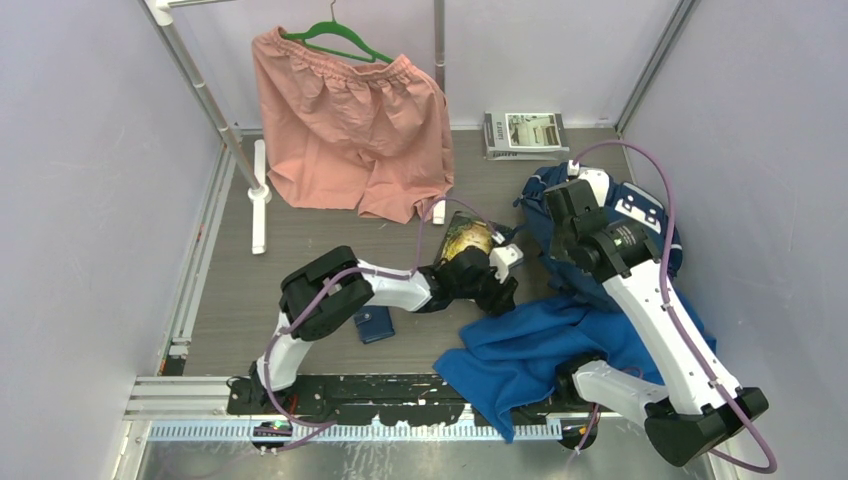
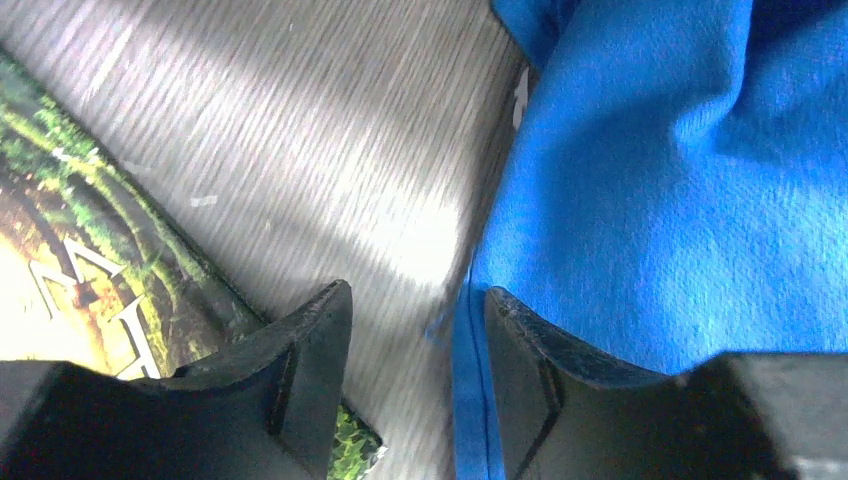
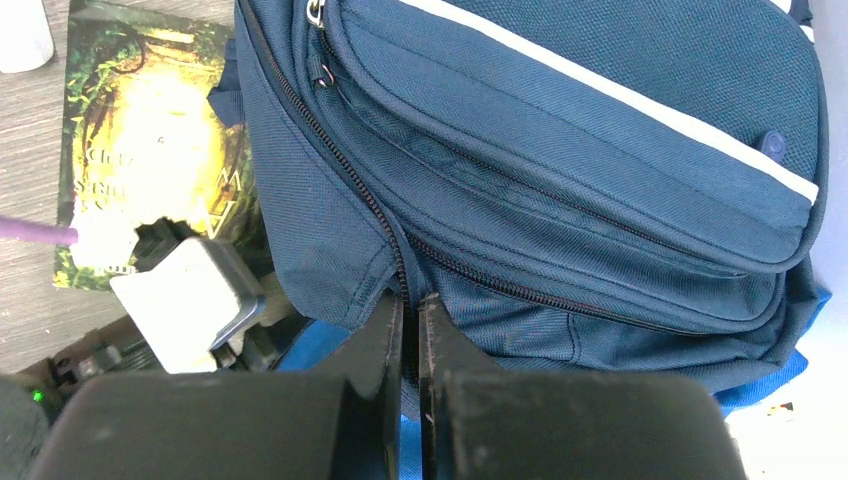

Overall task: Pack the student bag
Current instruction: Adjust the book at the center of the board.

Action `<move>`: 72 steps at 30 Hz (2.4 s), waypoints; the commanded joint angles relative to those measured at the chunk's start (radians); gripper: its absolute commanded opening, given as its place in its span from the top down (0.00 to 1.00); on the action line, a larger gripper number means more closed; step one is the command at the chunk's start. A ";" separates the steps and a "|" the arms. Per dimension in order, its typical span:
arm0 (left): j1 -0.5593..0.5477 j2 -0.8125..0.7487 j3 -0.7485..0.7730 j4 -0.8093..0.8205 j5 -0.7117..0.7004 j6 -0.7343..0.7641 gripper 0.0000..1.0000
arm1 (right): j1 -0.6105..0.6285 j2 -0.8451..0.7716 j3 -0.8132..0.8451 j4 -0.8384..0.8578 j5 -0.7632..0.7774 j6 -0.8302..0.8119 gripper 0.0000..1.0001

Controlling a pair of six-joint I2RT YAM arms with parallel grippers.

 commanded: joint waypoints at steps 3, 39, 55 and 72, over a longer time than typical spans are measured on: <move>-0.011 -0.119 -0.286 -0.073 -0.123 -0.112 0.47 | -0.002 0.007 0.054 0.081 0.038 0.013 0.99; 0.238 -0.960 -0.487 -0.749 -0.428 -0.635 0.21 | 0.013 0.761 0.315 0.413 -0.579 0.074 0.17; 0.239 -0.924 -0.467 -0.779 -0.421 -0.591 0.20 | -0.111 1.035 0.332 0.469 -0.505 0.041 0.18; 0.299 -0.844 -0.449 -0.766 -0.271 -0.575 0.19 | 0.000 0.913 0.154 0.478 -0.486 0.064 0.19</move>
